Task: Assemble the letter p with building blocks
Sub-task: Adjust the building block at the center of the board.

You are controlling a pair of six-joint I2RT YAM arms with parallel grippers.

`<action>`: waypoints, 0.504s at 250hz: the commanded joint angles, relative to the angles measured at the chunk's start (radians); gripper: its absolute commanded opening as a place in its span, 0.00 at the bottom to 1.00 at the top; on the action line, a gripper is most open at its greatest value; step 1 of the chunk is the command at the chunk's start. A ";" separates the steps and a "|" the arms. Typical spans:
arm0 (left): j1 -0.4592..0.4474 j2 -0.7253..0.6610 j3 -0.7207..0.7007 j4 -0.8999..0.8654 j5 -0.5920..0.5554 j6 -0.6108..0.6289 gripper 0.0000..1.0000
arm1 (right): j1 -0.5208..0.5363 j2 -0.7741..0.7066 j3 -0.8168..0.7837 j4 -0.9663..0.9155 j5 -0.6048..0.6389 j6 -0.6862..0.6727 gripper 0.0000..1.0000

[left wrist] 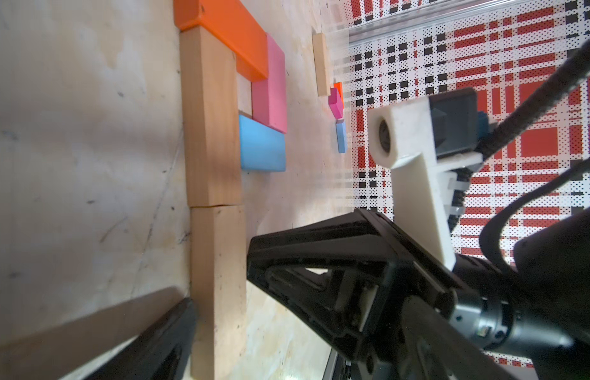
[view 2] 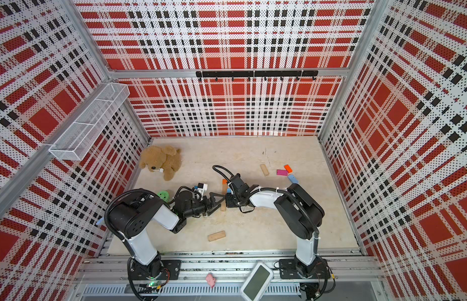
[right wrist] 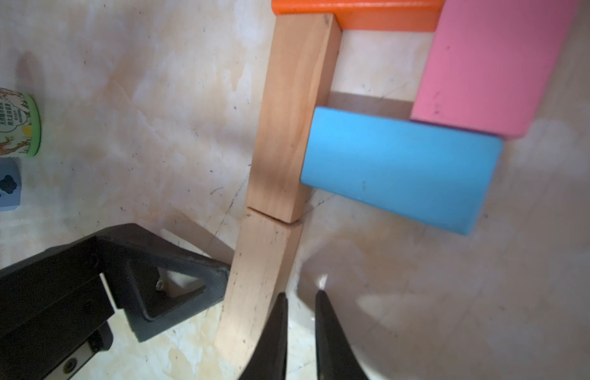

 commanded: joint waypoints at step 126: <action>-0.022 0.016 -0.027 -0.083 -0.017 -0.012 0.99 | 0.003 0.034 0.031 0.009 0.011 -0.007 0.19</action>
